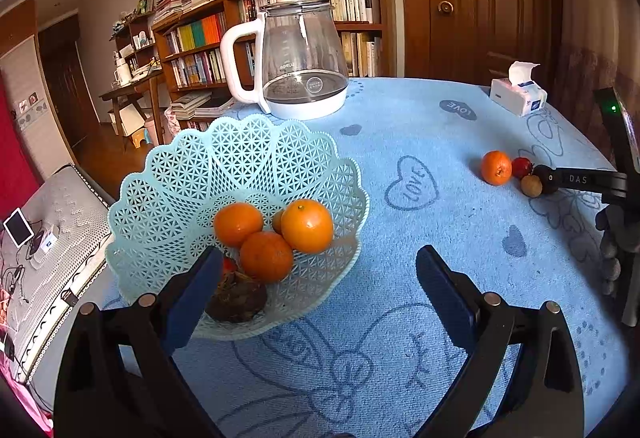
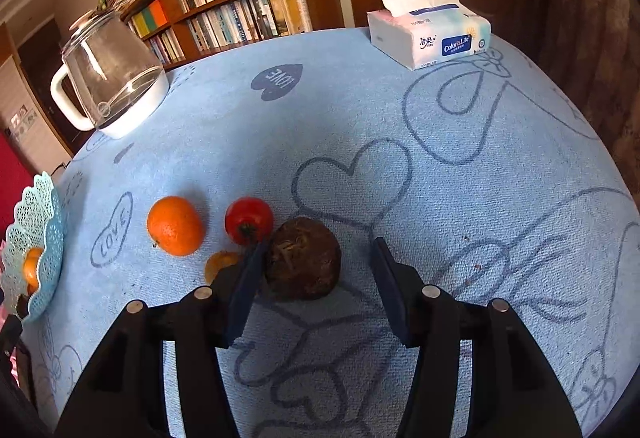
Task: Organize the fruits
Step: 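Grasp the brown round fruit with the right gripper, then grasp the small orange with the left gripper while the right gripper holds the brown fruit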
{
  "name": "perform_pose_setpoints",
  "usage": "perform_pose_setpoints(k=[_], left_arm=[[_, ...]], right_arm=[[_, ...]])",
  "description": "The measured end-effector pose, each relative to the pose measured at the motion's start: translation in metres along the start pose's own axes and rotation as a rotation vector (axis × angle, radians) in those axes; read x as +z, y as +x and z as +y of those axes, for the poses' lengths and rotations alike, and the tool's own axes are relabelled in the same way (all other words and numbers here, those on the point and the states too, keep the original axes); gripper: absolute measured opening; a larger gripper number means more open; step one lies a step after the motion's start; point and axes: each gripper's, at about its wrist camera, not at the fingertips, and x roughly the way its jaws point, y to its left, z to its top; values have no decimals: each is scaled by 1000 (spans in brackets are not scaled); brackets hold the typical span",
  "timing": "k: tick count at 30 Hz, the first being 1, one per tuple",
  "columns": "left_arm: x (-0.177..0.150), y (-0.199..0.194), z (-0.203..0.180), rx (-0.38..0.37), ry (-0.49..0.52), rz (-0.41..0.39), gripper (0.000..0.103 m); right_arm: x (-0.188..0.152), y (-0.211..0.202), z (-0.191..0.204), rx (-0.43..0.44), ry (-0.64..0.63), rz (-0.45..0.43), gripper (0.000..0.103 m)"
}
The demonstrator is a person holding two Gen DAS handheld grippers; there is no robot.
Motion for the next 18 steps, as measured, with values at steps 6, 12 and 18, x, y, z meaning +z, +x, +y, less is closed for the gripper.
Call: perform_pose_setpoints(k=[6,12,18], left_arm=[[0,-2,-10,-14,7,-5,98],[4,-7,-20,-20,28,-17,98],[13,-10,-36,-30,64,-32,98]], right_arm=[[1,2,5,-27,-29,-3,55],[-1,-1,8,-46,-79,2,42],[-12,-20,-3,-47,-79,2,40]])
